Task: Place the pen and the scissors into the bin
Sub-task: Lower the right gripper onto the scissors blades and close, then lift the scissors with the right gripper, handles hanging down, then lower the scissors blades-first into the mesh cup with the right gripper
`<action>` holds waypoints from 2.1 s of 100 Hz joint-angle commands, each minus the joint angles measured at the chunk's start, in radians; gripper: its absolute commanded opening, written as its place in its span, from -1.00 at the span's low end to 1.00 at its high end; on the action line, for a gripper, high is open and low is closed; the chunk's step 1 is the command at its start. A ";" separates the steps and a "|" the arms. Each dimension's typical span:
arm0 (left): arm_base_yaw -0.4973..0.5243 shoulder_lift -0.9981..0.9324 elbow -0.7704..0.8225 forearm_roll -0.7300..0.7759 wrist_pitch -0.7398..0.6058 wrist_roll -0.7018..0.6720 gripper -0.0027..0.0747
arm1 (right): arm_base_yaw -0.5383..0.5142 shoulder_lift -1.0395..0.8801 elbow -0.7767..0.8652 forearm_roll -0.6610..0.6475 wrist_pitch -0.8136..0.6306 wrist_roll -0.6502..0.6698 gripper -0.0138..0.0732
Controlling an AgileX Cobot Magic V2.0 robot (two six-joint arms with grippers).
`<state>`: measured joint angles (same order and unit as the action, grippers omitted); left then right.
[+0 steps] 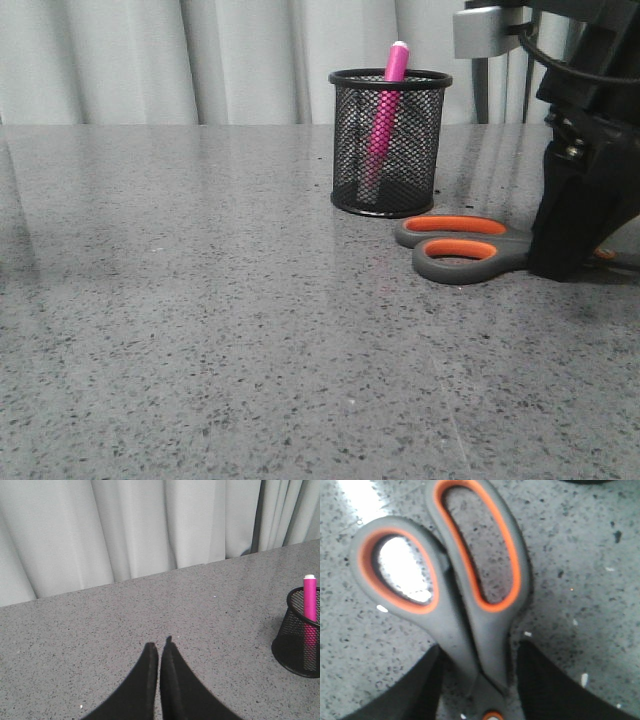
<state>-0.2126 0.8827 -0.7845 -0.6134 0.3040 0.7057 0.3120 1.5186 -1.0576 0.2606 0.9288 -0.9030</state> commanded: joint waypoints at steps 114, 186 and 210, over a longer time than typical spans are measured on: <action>0.003 -0.013 -0.027 -0.046 -0.063 -0.004 -0.98 | 0.002 -0.398 0.060 0.774 -0.690 -0.242 -0.86; 0.003 -0.013 -0.027 -0.046 -0.080 -0.004 -0.98 | 0.103 -0.099 -0.172 0.907 -0.781 -0.345 -0.86; 0.003 -0.013 -0.027 -0.046 -0.080 -0.004 -0.98 | 0.119 -0.028 -0.172 0.905 -0.840 -0.364 -0.86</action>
<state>-0.2126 0.8827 -0.7845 -0.6339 0.2886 0.7057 0.4293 1.5114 -1.1924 1.1498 0.1433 -1.2435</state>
